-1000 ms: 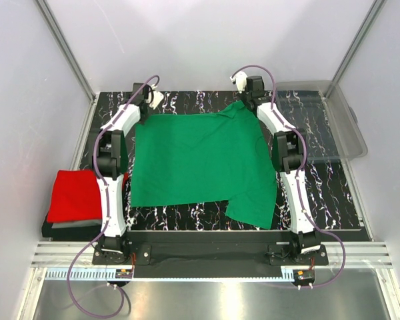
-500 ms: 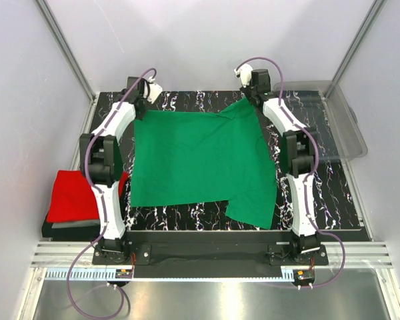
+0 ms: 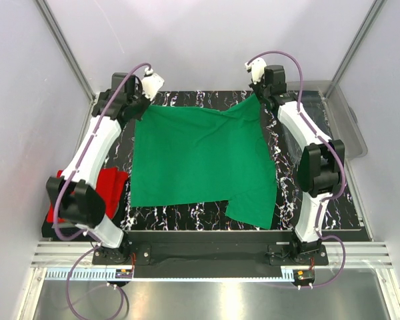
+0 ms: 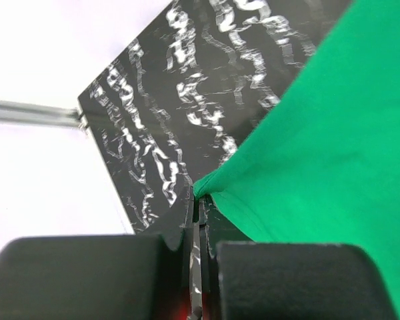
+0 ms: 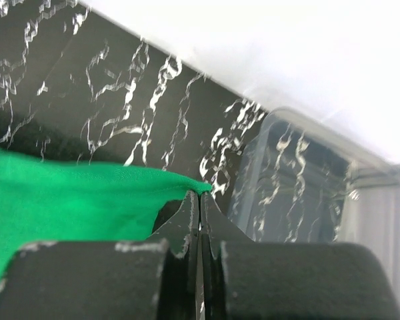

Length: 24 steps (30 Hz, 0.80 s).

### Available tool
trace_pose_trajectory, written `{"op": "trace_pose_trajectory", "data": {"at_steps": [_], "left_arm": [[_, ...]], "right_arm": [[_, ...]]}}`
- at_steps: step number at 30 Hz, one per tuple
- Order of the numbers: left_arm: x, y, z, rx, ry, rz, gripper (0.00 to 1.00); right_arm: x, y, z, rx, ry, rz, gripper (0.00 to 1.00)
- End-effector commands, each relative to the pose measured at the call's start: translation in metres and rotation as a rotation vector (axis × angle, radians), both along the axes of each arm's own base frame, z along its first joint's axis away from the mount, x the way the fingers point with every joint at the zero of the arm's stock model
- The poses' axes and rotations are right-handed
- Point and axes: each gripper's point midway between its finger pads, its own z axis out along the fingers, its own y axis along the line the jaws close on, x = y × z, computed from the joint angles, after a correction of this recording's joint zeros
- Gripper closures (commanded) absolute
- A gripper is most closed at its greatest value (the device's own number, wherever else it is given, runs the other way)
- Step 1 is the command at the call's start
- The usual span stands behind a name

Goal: Fold and stack the t-shirts
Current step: Flatten the tshirt out

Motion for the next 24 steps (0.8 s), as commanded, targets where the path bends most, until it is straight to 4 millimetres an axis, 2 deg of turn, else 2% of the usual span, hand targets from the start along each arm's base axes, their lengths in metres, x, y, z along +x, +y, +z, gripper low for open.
{"op": "trace_pose_trajectory", "data": {"at_steps": [1, 2, 4, 5, 7, 8, 10, 11, 14, 16, 19, 20, 22, 23, 24], "left_arm": [[-0.042, -0.032, 0.039, -0.08, -0.046, -0.145, 1.0], [-0.06, -0.038, 0.053, -0.094, -0.072, -0.18, 1.0], [-0.078, -0.049, 0.072, -0.12, -0.116, -0.239, 1.0], [-0.092, -0.053, 0.096, -0.133, -0.177, -0.264, 1.0], [-0.106, -0.057, 0.121, -0.17, -0.233, -0.273, 1.0], [-0.117, -0.057, 0.149, -0.2, -0.294, -0.28, 1.0], [-0.13, -0.063, 0.173, -0.254, -0.333, -0.308, 1.0], [-0.138, -0.064, 0.192, -0.267, -0.364, -0.325, 1.0], [-0.149, -0.066, 0.213, -0.283, -0.401, -0.353, 1.0], [-0.15, -0.065, 0.216, -0.278, -0.406, -0.353, 1.0], [-0.154, -0.062, 0.224, -0.269, -0.427, -0.354, 1.0], [-0.156, -0.061, 0.231, -0.266, -0.448, -0.354, 1.0], [-0.158, -0.059, 0.24, -0.257, -0.474, -0.353, 1.0], [-0.161, -0.057, 0.252, -0.258, -0.503, -0.356, 1.0], [-0.163, -0.056, 0.258, -0.255, -0.521, -0.357, 1.0]], "right_arm": [[-0.002, -0.006, 0.013, 0.038, -0.032, -0.043, 1.0], [-0.004, -0.006, 0.022, 0.047, -0.046, -0.045, 1.0], [-0.007, -0.006, 0.031, 0.064, -0.059, -0.043, 1.0], [-0.01, -0.006, 0.039, 0.071, -0.073, -0.044, 1.0], [-0.012, -0.008, 0.035, 0.065, -0.065, -0.05, 1.0], [-0.014, -0.009, 0.036, 0.063, -0.066, -0.055, 1.0], [-0.015, -0.012, 0.029, 0.046, -0.053, -0.061, 1.0], [-0.015, -0.012, 0.027, 0.038, -0.051, -0.063, 1.0], [-0.014, -0.013, 0.031, 0.045, -0.064, -0.064, 1.0], [-0.015, -0.009, 0.044, 0.074, -0.084, -0.051, 1.0], [-0.024, -0.004, 0.078, 0.114, -0.134, -0.033, 1.0], [-0.032, -0.006, 0.1, 0.123, -0.171, -0.027, 1.0], [-0.044, -0.006, 0.128, 0.133, -0.221, -0.008, 1.0], [-0.059, -0.007, 0.158, 0.142, -0.278, 0.005, 1.0], [-0.068, -0.007, 0.173, 0.137, -0.308, 0.029, 1.0]]}}
